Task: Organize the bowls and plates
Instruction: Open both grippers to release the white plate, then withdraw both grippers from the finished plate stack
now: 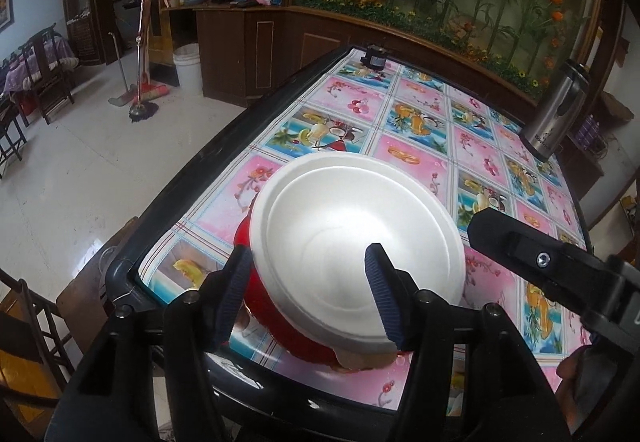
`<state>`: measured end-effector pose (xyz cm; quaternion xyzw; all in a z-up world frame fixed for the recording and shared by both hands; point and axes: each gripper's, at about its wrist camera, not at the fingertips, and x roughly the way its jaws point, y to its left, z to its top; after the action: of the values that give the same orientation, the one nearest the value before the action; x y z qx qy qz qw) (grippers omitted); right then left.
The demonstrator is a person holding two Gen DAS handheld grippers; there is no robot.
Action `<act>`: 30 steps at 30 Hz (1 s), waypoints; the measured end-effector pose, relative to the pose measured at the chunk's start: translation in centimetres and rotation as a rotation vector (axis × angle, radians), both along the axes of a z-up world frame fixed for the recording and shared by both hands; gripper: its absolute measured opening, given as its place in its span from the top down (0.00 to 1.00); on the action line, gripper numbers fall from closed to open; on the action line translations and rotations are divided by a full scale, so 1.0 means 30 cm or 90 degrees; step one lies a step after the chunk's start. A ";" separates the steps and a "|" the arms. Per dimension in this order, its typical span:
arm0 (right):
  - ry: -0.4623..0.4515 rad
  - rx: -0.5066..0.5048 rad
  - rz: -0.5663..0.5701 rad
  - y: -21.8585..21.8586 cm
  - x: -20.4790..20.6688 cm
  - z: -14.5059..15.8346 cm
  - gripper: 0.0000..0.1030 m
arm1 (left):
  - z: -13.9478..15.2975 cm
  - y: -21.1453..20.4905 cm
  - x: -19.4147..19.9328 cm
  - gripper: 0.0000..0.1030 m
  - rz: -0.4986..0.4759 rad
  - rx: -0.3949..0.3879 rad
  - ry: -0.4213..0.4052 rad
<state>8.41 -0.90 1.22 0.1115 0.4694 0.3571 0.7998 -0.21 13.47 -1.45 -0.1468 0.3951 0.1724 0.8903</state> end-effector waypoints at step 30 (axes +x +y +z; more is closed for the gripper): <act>-0.168 -0.142 0.119 -0.109 -0.171 -0.065 0.06 | -0.049 -0.086 -0.086 0.13 -0.039 0.026 -0.006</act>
<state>3.29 -4.17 -0.73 -0.0698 0.4056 0.3867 0.8253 -2.78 10.88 -2.93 -0.1173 0.3920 0.1520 0.8997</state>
